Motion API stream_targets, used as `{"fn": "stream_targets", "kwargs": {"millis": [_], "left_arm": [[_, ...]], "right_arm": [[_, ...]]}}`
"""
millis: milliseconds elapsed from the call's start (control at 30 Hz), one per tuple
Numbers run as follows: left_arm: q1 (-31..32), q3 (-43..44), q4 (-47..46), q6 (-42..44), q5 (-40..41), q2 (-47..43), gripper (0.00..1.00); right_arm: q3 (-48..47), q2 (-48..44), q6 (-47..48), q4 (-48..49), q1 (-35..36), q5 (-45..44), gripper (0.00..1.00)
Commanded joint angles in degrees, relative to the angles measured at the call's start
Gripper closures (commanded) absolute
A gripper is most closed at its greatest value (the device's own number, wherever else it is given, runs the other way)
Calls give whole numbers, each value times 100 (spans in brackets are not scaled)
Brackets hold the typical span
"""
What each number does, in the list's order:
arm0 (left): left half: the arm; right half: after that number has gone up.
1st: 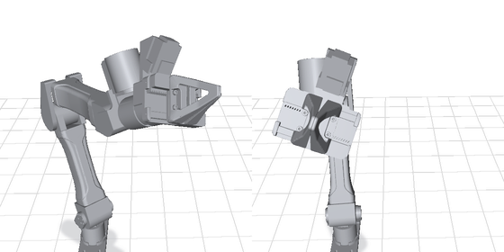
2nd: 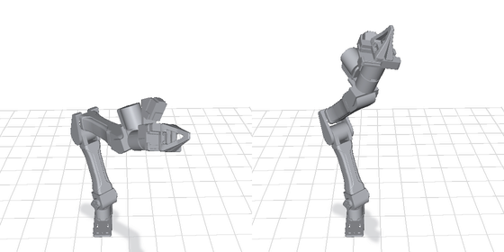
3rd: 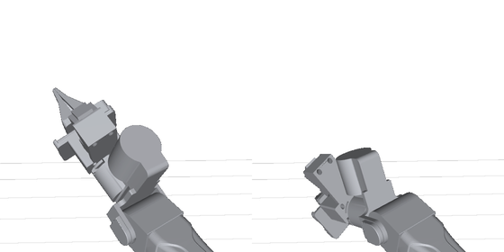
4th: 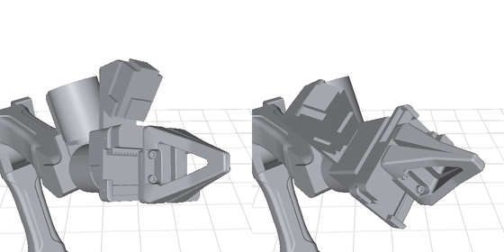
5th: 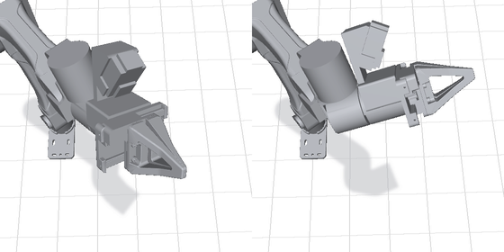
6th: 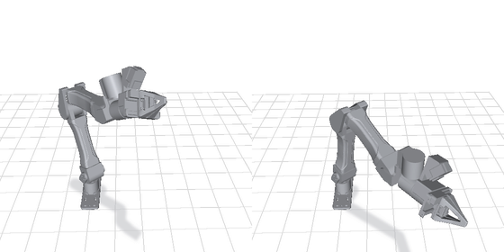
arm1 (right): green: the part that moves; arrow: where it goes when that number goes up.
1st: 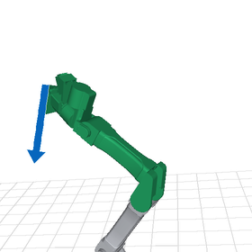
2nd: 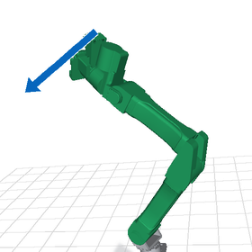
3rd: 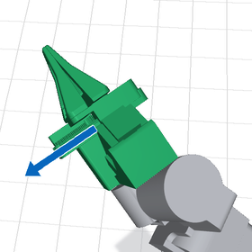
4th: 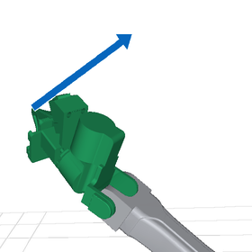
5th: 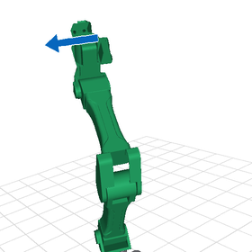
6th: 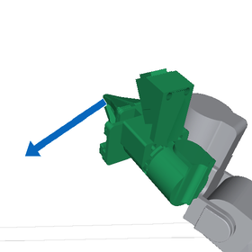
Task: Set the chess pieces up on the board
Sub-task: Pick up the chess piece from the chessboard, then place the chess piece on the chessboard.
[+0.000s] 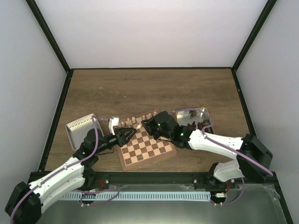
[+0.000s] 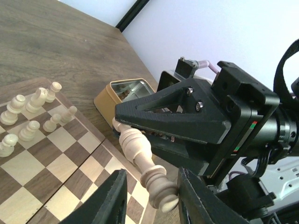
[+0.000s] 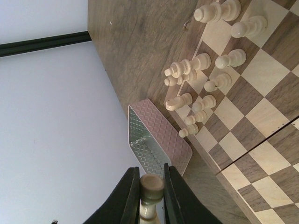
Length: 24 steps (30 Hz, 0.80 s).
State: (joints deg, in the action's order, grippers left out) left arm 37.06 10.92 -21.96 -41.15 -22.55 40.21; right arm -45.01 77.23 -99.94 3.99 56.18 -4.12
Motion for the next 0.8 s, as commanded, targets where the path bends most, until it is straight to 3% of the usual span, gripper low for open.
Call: {"fn": "stream_targets", "kwargs": {"millis": [0, 200, 300, 567, 767], "left_arm": [[21, 165, -243, 195, 1, 72, 73], [29, 271, -33, 294, 104, 14, 95], [24, 514, 574, 384, 281, -20, 96], [21, 2011, 3694, 1254, 906, 355, 96], [8, 3943, 5923, 1897, 1437, 2200, 96]], "right_arm": [[-248, 80, -17, 104, -46, 40, 99], [-261, 79, 85, 44, -46, -81, 99], [-288, 14, 391, -163, -44, -433, 99], [-222, -591, 2313, -1083, -117, -2137, 99], [396, -1453, 3302, -1413, -167, -2639, 99]]}}
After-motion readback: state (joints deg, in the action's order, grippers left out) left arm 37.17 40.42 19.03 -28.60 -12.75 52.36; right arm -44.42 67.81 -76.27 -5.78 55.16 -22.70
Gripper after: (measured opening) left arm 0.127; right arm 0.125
